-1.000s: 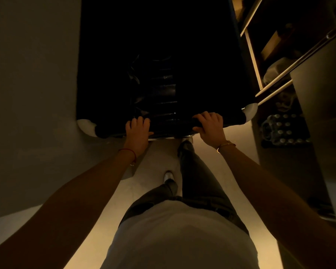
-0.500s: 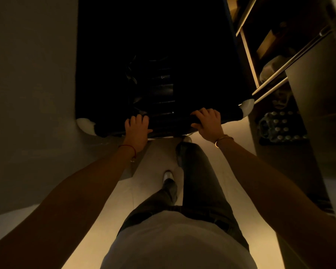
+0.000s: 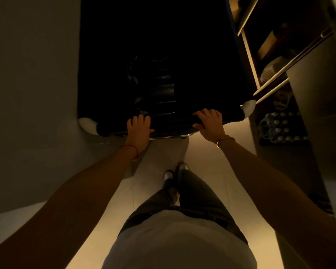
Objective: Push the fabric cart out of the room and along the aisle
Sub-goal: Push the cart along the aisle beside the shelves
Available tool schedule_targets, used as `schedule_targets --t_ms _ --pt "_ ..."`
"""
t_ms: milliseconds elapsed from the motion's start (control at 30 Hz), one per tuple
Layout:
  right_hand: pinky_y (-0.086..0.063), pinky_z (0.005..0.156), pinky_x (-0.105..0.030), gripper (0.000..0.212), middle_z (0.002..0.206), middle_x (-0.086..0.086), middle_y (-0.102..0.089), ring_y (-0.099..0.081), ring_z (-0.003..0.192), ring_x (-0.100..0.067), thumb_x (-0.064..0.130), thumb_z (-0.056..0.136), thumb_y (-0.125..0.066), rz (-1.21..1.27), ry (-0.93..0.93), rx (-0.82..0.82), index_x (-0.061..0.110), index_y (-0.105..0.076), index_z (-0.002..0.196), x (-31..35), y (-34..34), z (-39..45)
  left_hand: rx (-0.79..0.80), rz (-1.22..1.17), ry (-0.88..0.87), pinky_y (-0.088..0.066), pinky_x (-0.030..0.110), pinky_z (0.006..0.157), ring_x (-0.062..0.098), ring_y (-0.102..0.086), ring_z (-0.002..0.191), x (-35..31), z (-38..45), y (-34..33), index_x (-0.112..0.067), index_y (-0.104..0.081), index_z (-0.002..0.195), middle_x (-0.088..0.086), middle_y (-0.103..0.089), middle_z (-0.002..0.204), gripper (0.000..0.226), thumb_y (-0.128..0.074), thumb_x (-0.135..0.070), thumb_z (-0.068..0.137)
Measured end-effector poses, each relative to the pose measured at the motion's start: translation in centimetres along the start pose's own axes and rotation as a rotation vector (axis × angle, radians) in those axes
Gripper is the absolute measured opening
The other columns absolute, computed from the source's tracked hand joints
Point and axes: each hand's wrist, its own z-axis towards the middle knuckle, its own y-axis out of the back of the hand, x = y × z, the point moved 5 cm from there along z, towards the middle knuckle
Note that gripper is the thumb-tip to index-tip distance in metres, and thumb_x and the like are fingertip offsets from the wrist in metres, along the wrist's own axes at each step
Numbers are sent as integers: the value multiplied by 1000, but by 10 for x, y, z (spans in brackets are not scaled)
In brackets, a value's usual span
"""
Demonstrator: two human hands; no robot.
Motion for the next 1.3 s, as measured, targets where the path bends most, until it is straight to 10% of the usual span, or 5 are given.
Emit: schedule_targets --t_ms 733,1033,1300 --pt "-26 108 -47 43 128 -16 -54 -44 122 -37 37 93 -52 -16 9 25 17 -48 131 1 3 -1 -2 13 67 -30 49 107 37 -46 111 -7 -2 6 -5 -41 127 21 -51 121 46 -52 -32 92" --pt "-24 111 -47 47 134 -15 -51 -42 126 -36 39 93 -53 36 6 47 17 -46 134 2 5 -3 23 -104 63 -7 53 119 34 -41 126 -6 -3 11 -9 -42 132 18 -50 128 48 -55 -31 91" --pt "-17 118 -51 52 136 -18 -50 -40 131 -36 38 91 -56 246 -23 -135 13 -44 136 5 35 -12 -177 -321 5 -2 57 119 33 -29 138 -17 -21 59 -9 -31 142 16 -40 143 63 -59 -28 89"
